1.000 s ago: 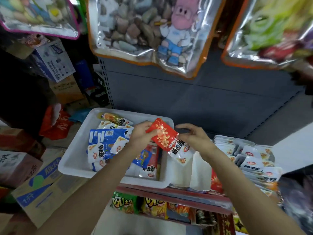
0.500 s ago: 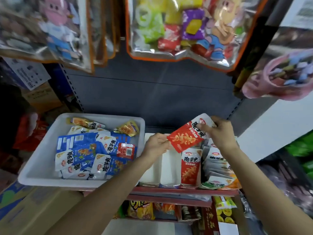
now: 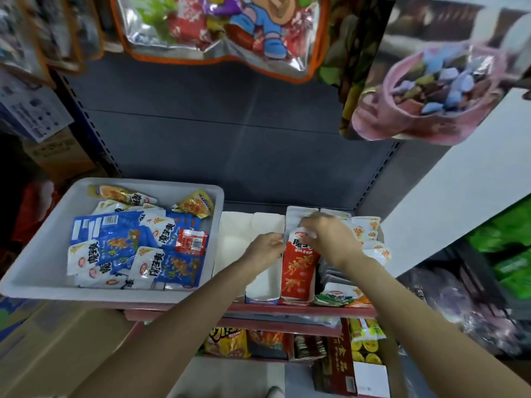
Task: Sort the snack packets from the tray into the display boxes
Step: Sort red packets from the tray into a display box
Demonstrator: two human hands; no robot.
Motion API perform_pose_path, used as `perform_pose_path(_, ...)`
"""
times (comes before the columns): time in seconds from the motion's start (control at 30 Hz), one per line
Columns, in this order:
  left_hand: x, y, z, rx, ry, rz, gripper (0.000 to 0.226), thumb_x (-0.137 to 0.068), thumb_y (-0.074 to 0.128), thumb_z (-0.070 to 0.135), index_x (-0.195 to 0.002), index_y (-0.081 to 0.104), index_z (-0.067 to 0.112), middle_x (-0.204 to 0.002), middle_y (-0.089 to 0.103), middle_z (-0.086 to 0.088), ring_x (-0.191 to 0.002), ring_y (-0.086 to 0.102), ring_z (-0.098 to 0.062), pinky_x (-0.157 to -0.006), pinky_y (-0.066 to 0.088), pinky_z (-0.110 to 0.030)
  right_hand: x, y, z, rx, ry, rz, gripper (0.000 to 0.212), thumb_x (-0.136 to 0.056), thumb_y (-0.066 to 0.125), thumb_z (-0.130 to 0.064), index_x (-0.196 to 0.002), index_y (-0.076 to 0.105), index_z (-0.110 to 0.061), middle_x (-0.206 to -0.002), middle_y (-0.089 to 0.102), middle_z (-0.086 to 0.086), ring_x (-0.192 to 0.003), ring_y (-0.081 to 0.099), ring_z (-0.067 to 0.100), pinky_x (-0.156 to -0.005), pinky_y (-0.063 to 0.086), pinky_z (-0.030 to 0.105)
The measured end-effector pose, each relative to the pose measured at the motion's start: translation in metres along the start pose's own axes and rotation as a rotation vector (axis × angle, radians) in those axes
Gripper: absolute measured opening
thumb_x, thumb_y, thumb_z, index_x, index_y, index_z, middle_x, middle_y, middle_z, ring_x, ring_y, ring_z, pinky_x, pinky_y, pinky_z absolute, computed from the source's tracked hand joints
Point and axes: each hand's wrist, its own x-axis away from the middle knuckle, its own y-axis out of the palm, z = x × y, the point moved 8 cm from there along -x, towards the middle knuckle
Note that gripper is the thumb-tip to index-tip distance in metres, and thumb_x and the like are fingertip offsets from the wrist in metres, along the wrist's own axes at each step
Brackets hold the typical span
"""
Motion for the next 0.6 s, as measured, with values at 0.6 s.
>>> perform_pose_path(0.6, 0.014, -0.033, 0.002, -0.083, 0.14, 0.077, 0.028, -0.098, 0.045, 0.016, -0.123, 0.055, 0.013, -0.123, 0.06, -0.005, -0.1, 0.064, -0.017, -0.082, 0.045, -0.02, -0.006, 0.013, -0.036, 0.155, -0.029, 0.0, 0.035, -0.091, 0.055, -0.02, -0.124, 0.046, -0.014, -0.126, 0.046, 0.006, -0.119, 0.045, 0.024, -0.088, 0.043, 0.033)
